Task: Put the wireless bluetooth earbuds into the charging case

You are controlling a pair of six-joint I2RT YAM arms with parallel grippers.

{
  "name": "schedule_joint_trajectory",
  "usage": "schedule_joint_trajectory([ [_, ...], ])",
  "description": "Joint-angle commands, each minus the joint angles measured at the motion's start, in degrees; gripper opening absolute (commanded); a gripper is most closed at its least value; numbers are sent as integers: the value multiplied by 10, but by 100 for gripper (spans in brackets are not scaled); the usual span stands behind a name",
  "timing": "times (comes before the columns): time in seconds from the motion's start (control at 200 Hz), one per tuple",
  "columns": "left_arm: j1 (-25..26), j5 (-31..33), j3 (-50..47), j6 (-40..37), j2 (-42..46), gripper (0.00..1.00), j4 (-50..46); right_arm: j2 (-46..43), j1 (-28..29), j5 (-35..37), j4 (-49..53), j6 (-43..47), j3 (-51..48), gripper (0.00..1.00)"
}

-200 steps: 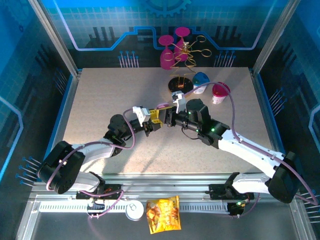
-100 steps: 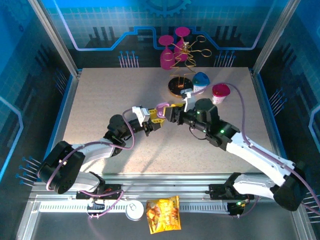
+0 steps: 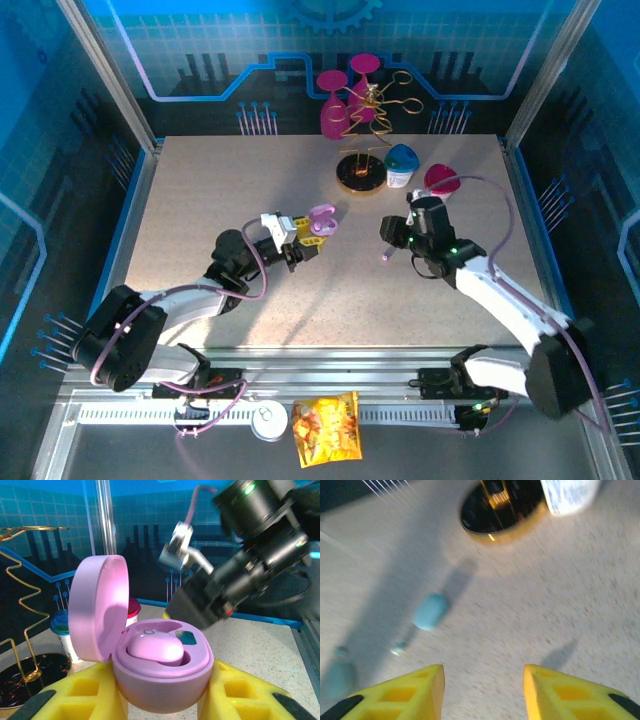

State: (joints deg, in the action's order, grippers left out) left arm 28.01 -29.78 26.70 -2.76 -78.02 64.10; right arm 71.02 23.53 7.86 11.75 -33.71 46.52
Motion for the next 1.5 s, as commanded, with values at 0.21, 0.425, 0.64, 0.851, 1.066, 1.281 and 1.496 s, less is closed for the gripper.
schedule_joint_trajectory([
  [0.21,-4,-2,-5,-10,11,21,1,201,-7,1,93,30,90,26],
  [0.425,-5,1,-9,-18,16,22,-8,246,-7,4,103,28,100,24],
  [0.64,-6,1,-8,-19,11,22,-10,255,-5,-7,115,29,93,22],
  [0.851,-6,0,-9,-16,12,22,-5,260,4,-16,112,28,88,19],
  [1.066,-6,0,-10,-15,16,22,-6,263,14,-24,113,28,95,17],
  [1.281,-6,1,-12,-16,16,22,-8,260,34,-30,123,24,105,22],
  [1.496,-6,1,-11,-16,12,22,-5,250,52,-39,119,20,106,26],
])
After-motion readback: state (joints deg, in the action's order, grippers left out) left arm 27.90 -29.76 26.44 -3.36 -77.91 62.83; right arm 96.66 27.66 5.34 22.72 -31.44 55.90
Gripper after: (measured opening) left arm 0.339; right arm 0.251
